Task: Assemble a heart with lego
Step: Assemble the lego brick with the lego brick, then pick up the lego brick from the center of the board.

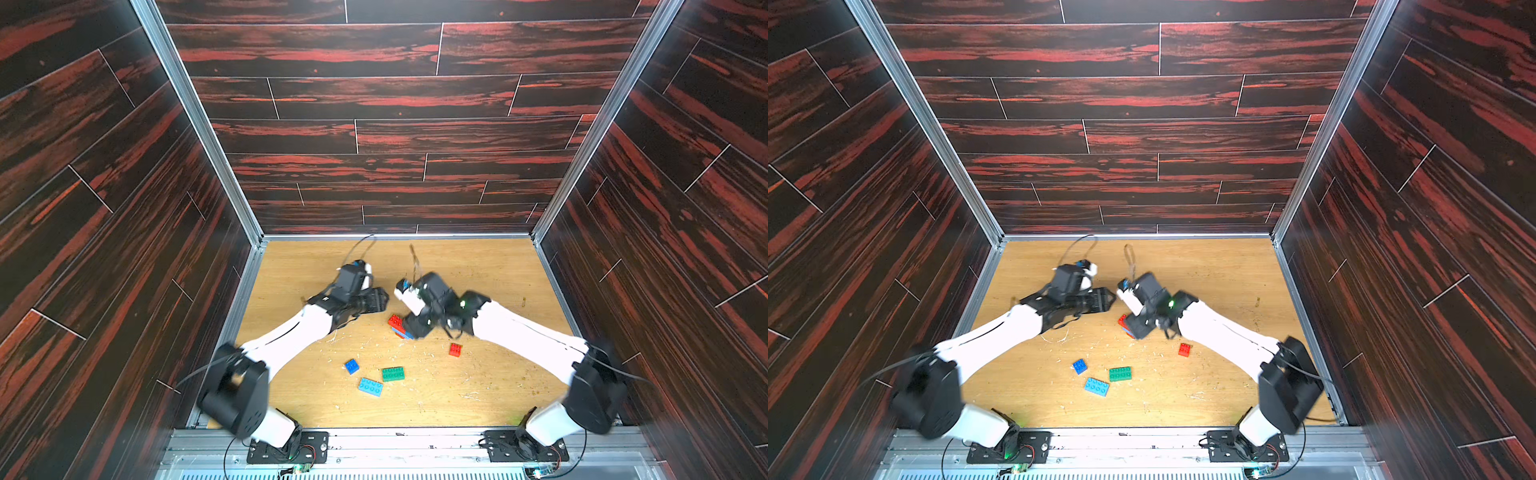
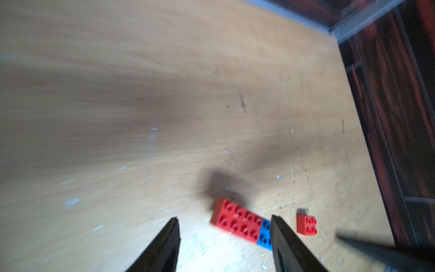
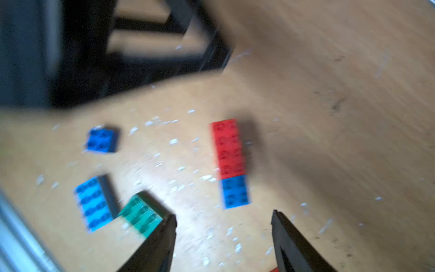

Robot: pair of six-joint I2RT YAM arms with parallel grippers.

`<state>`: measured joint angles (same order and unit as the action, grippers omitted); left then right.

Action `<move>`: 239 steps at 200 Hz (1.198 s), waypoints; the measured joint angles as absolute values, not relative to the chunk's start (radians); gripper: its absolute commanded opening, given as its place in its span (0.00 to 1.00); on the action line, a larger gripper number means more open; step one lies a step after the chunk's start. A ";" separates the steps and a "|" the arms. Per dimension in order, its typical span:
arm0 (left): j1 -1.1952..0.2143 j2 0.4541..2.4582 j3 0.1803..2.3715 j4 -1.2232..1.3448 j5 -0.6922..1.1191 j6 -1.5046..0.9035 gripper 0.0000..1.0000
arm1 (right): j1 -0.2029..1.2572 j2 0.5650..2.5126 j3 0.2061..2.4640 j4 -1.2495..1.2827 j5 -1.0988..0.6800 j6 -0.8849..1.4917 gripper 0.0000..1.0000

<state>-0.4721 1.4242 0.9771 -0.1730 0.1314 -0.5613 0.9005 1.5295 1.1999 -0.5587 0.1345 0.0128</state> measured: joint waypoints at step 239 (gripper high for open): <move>-0.387 1.244 0.780 -0.283 -0.072 -0.628 0.67 | 1.062 1.812 1.067 -0.404 0.104 -0.143 0.14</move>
